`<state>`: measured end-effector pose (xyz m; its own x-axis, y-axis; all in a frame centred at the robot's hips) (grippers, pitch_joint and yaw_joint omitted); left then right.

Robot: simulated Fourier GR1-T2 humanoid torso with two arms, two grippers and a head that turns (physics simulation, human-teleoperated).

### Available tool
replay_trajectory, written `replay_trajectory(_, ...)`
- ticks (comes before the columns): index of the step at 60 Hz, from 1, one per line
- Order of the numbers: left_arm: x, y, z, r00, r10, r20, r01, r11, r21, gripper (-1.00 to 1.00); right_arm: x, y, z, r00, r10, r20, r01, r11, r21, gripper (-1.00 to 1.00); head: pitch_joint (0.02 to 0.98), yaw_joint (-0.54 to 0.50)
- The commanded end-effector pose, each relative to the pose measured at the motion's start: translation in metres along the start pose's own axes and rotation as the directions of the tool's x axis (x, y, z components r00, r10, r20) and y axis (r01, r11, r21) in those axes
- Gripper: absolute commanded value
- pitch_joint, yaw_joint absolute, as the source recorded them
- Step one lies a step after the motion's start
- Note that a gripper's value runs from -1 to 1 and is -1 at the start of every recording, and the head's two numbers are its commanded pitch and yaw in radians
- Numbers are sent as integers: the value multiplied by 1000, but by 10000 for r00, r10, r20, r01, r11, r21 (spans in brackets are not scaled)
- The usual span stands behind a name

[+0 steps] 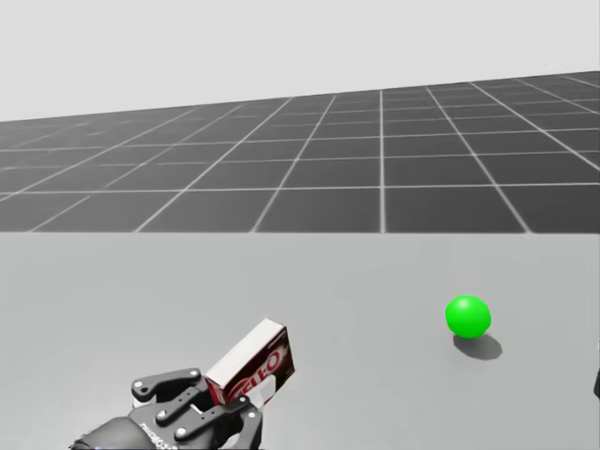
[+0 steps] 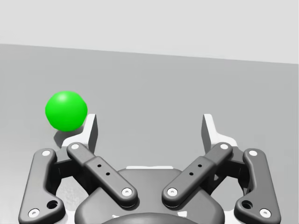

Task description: Watch the red light. When it turns green, pick up the object.

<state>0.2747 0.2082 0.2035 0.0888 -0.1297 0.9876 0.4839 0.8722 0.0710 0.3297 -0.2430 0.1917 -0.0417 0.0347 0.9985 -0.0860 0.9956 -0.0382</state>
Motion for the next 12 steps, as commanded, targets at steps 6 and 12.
replay_trajectory(6,83,13,-2,9829,-694,1707,729,9972,-145,1000,-2,1,-1,10000,15,-16,-15,10000,2,-1000,434,186)
replay_trajectory(12,112,16,-1,9677,-969,2326,946,9953,211,1000,-2,0,0,10000,15,11,-15,10000,94,-1000,435,186)
